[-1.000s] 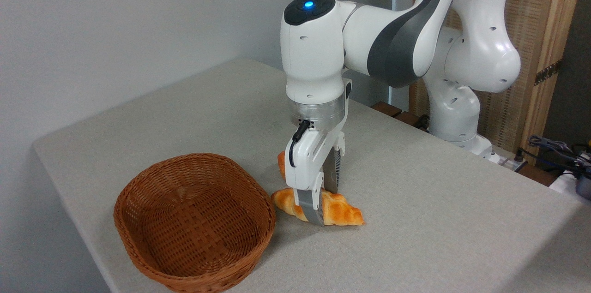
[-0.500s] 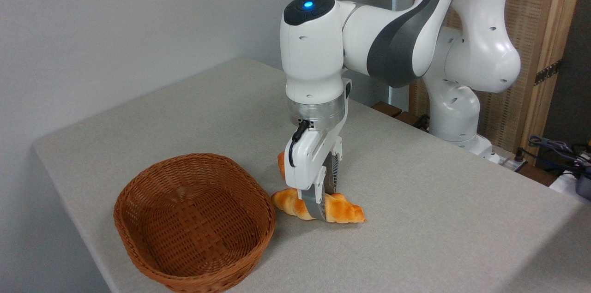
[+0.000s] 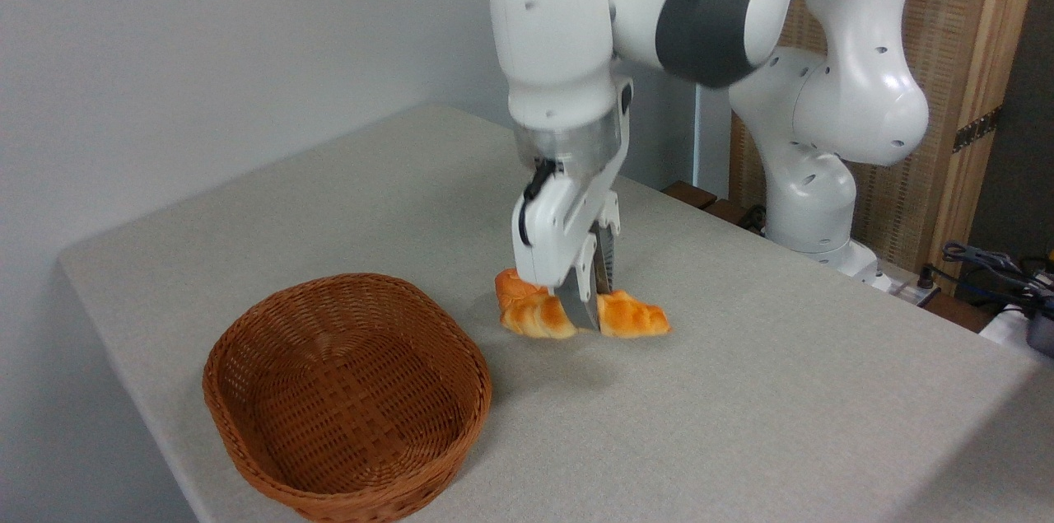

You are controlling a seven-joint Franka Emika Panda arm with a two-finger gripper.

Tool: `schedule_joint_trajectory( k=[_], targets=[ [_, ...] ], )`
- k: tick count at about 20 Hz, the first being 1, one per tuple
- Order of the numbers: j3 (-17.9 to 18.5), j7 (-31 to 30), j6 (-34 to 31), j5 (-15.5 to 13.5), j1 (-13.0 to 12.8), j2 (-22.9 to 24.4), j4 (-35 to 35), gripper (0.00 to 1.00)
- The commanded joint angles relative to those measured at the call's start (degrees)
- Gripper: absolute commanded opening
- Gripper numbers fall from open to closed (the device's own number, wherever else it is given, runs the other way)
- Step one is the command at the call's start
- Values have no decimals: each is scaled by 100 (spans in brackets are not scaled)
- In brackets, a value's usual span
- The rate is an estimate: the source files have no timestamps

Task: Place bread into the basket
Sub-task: 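Lift the braided roll and carry it over the wicker basket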

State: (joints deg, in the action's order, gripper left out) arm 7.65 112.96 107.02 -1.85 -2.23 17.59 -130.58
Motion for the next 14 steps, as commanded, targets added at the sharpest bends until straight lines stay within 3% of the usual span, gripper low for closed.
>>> schedule_joint_trajectory(
  k=[1, 5, 8, 11, 14],
  targets=[
    [52, -98, -296, -60, -14, -53, 533, 21],
    [43, -844, -296, -359, -40, -255, 990, 27],
    [-9, -1477, -296, -570, -49, -659, 1552, 27],
    [-27, -2197, -269, -1069, -58, -1133, 2140, 30],
    [-36, -2708, -208, -1387, -119, -1468, 2519, 33]
  ],
)
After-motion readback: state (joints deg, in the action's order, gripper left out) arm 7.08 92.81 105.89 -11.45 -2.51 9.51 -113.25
